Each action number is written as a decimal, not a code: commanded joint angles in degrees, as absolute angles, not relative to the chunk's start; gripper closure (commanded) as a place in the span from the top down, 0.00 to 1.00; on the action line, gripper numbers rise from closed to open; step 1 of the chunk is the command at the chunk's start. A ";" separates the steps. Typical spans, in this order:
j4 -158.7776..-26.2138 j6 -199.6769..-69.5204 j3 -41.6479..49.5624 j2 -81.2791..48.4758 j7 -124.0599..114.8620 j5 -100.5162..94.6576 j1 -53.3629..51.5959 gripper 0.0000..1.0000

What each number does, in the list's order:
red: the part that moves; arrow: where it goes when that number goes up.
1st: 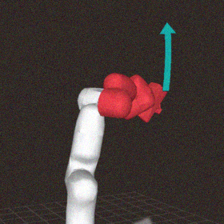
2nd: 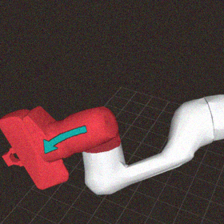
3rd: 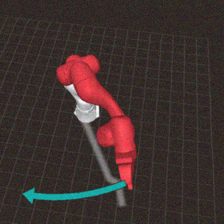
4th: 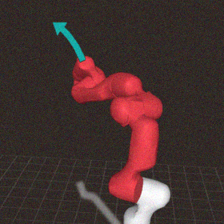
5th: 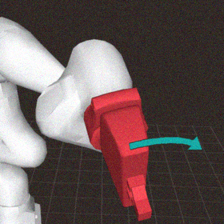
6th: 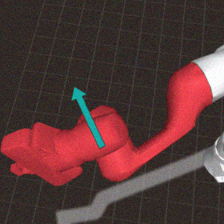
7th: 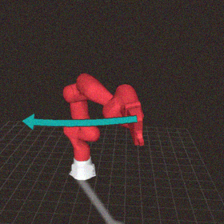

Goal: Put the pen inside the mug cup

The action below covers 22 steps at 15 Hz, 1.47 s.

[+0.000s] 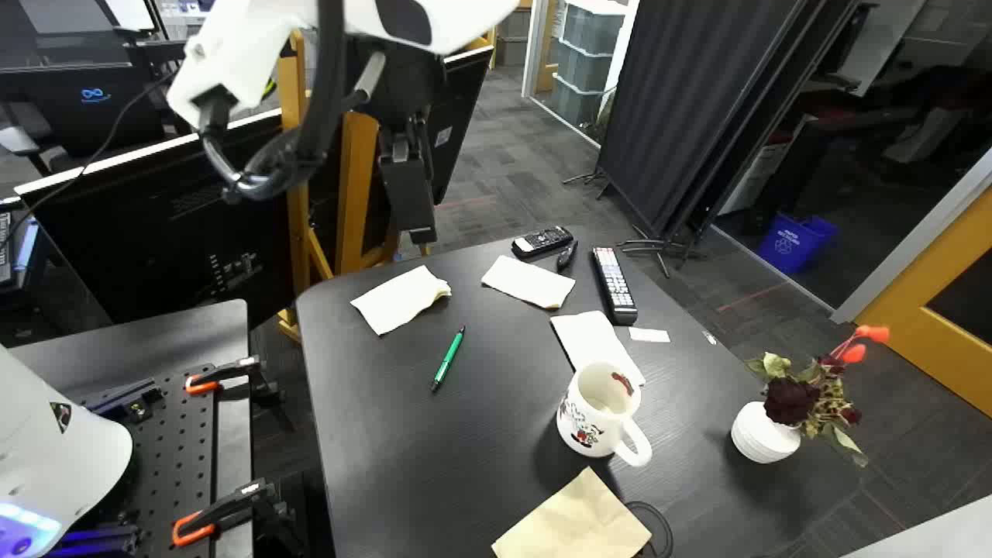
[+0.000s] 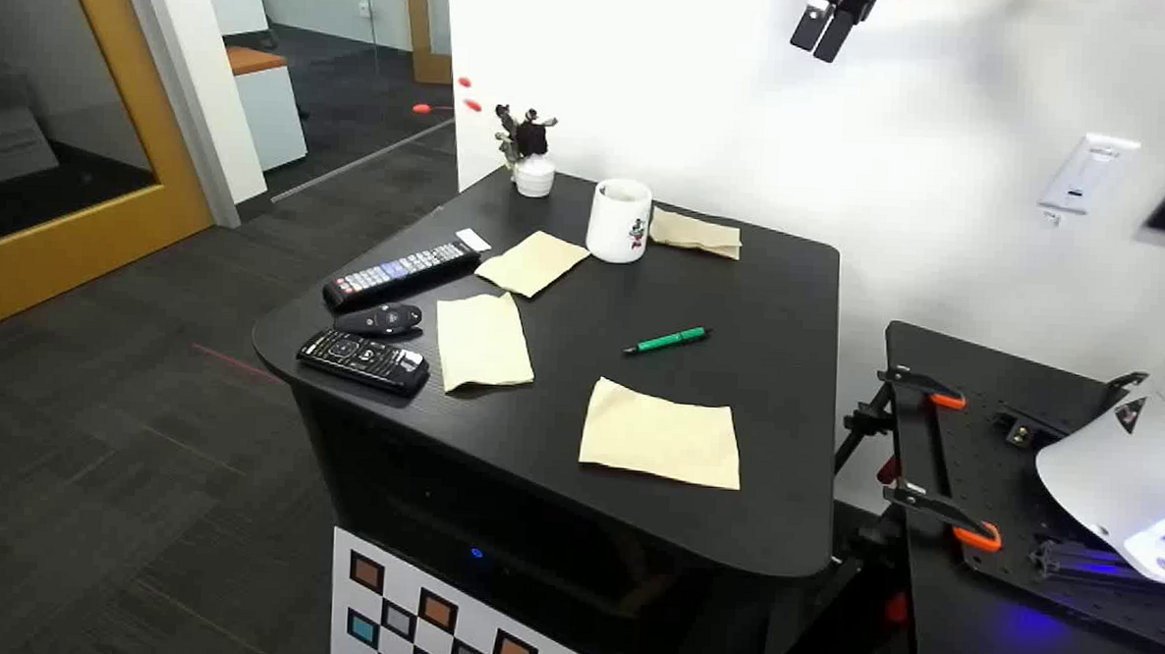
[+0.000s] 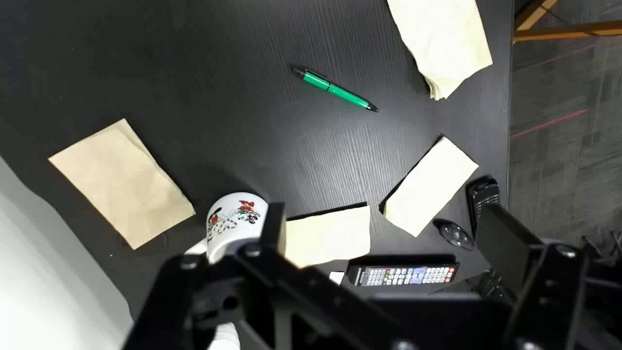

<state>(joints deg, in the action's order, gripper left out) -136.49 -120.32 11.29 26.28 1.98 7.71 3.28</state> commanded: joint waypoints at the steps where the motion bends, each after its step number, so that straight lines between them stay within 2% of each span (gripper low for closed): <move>1: -136.33 -120.06 10.31 26.14 2.43 8.25 4.42 1.00; 7: -136.59 -120.46 10.16 26.00 3.55 8.49 3.80 1.00; 14: -142.23 -127.16 4.78 23.28 10.29 4.07 0.77 1.00; 22: -142.34 -140.93 3.36 9.54 22.81 -2.34 -2.11 1.00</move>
<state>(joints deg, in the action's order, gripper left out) -144.11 -136.99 3.44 15.14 18.93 0.02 -1.74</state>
